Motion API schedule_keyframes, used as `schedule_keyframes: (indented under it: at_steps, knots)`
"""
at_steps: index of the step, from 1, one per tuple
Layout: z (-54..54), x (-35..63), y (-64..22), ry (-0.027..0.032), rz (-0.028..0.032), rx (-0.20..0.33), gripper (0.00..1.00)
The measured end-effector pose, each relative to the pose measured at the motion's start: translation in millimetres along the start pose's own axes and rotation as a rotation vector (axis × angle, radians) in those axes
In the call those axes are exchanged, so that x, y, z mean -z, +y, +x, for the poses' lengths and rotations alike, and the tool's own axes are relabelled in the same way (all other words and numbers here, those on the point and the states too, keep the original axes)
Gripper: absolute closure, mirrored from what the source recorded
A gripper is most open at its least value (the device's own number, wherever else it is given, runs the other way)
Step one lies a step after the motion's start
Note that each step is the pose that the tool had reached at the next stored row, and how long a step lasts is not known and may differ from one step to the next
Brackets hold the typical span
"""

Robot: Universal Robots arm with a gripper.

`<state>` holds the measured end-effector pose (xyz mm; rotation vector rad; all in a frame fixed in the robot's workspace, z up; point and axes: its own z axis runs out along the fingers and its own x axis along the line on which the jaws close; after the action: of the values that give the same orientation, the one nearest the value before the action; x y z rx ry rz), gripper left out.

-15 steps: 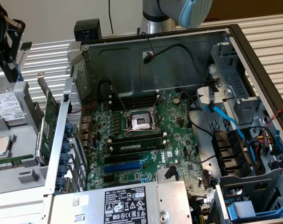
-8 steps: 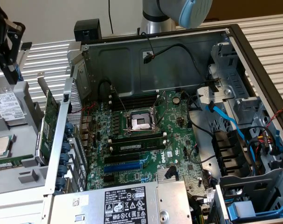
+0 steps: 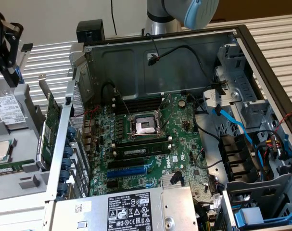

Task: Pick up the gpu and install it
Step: 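Pick up the gpu and move the gpu toward the slot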

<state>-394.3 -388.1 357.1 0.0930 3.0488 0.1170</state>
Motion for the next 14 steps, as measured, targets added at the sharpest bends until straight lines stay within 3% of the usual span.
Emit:
schedule_keyframes:
  at_steps: [2,6,7,9,14]
  knots:
    - [3.5,-0.5,-0.6,-0.0183,-0.0038,0.001,0.89]
    - [5.8,-1.0,-1.9,-0.0738,-0.0115,0.005,0.89]
    - [6.2,-1.5,-3.0,-0.0818,-0.0122,0.006,0.89]
    - [7.1,-3.7,-5.7,-0.0892,-0.0128,0.006,0.89]
    - [8.1,-11.8,-13.6,-0.0975,-0.0146,0.006,0.89]
